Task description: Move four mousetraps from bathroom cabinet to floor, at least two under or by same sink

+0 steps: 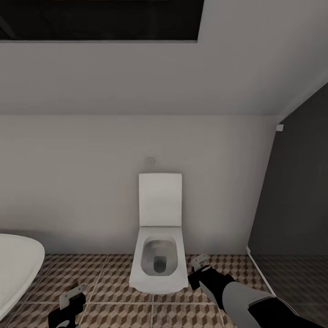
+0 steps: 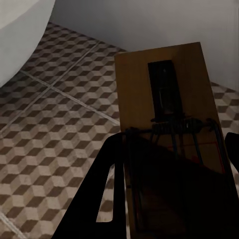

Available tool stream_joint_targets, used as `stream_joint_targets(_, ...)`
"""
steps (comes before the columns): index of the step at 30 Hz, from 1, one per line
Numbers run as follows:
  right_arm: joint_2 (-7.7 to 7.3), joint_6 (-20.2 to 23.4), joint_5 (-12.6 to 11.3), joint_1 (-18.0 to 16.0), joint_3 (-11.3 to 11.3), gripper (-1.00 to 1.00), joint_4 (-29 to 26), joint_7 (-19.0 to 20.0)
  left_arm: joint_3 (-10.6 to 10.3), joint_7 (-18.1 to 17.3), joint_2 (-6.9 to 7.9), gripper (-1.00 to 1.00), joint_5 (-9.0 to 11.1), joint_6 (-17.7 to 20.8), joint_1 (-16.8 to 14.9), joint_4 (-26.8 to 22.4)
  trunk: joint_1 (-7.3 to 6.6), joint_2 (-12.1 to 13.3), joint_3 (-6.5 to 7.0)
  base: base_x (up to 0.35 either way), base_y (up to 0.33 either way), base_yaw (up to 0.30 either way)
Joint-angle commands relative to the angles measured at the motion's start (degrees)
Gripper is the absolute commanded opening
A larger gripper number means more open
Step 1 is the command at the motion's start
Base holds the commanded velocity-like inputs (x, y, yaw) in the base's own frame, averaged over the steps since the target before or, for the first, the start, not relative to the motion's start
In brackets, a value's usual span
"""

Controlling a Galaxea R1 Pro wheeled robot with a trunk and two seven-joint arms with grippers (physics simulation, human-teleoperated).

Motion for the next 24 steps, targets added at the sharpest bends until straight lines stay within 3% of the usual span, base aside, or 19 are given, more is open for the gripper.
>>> stream_joint_targets(1,0.01,0.4,0.4,0.0,0.1,-1.0,-0.1,0.1,-0.5,0.4,0.0,-1.0,0.2,-0.1,0.0,0.0,0.0,0.0,-0.06,0.0,0.0,0.0)
stream_joint_targets(19,-0.07,-0.4,0.4,0.0,0.0,-1.0,-0.1,-0.1,-0.5,0.4,0.06,-1.0,0.1,0.0,0.0,-0.1,0.0,0.0,-0.06,0.0,0.0,0.0)
stream_joint_targets(24,-0.38,-2.6,0.2,0.0,-0.1,-1.0,-0.1,-3.8,-0.5,0.4,0.19,-1.0,0.1,0.2,0.0,-0.2,0.0,0.0,-0.06,0.0,0.0,0.0)
